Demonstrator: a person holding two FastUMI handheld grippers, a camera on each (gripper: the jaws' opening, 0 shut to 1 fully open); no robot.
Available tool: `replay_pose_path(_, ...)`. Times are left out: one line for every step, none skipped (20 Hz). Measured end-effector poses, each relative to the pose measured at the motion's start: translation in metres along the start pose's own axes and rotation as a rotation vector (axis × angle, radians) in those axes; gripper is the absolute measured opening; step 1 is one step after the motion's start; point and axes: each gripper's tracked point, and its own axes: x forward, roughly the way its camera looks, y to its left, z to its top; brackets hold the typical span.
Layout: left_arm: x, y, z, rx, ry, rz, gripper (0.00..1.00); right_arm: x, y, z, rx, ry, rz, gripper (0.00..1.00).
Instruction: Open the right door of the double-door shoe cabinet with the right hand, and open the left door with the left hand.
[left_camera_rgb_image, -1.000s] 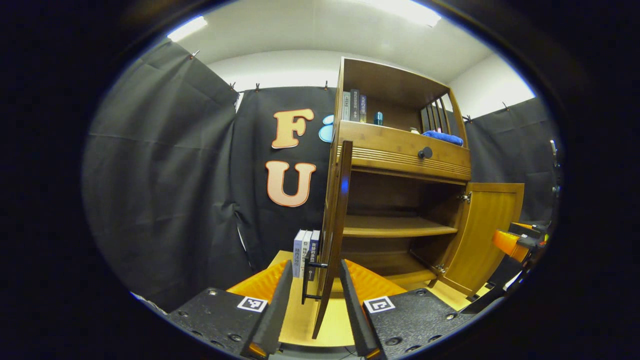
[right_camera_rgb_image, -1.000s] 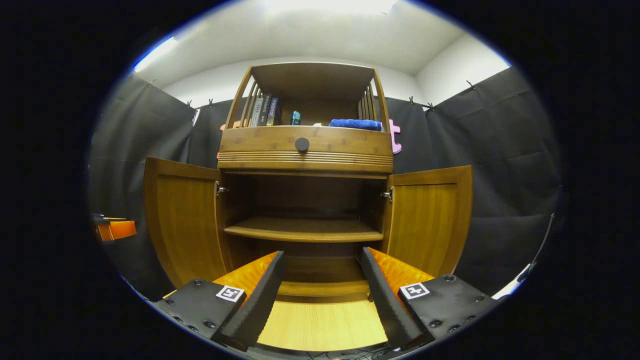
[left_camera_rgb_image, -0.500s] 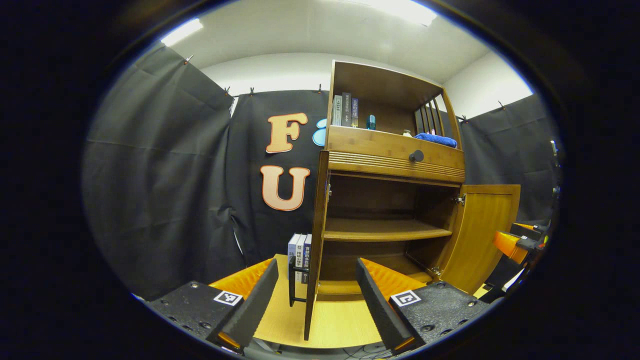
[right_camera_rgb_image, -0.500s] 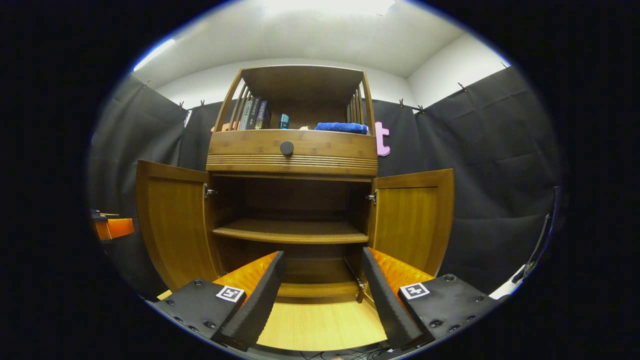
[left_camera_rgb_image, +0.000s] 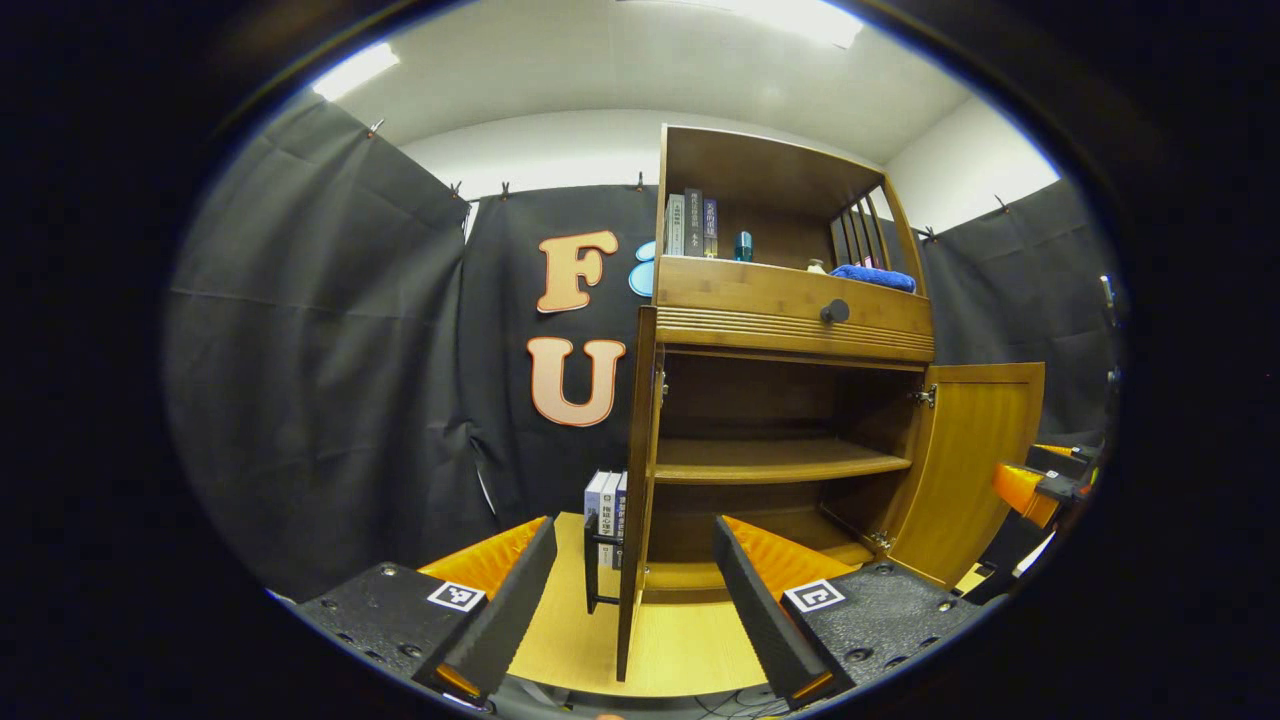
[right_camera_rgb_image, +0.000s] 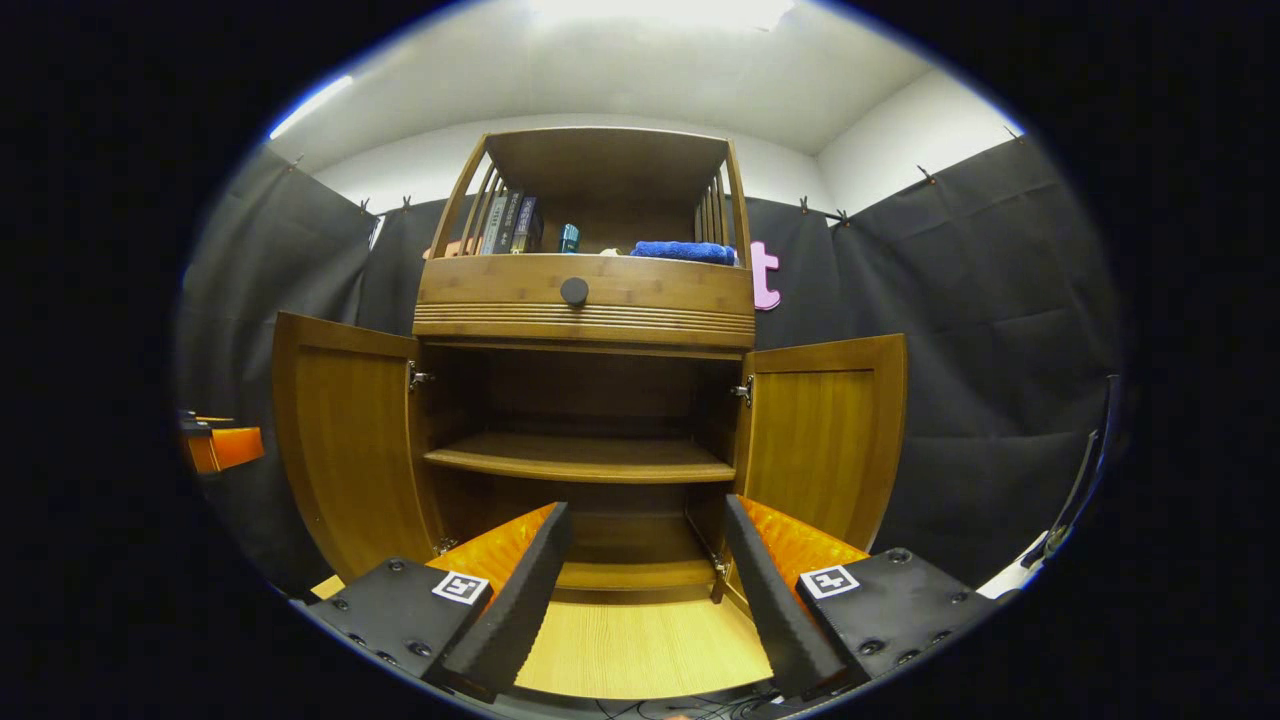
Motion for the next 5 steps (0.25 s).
replay_pose_path(-0.0004,0.0005,-0.0007,0.000,0.000,0.003,0.90,-0.0001,0.0008,-0.0004,0.000,0.001,0.002,0.94)
replay_pose_path(0.0003,0.0007,-0.0004,0.001,0.000,0.005,0.90,0.0002,0.0026,-0.0011,-0.001,0.002,0.002,0.94)
replay_pose_path(0.0003,0.0011,-0.0006,0.002,0.000,0.006,0.90,0.0000,0.0039,-0.0018,-0.001,0.003,0.001,0.98)
replay_pose_path(0.0000,0.0010,-0.0004,0.004,0.000,0.004,0.90,-0.0009,0.0046,-0.0019,0.000,0.004,0.001,0.98)
replay_pose_path(-0.0008,0.0010,-0.0002,0.006,-0.002,0.003,0.90,-0.0011,0.0061,-0.0022,0.000,0.003,0.000,0.98)
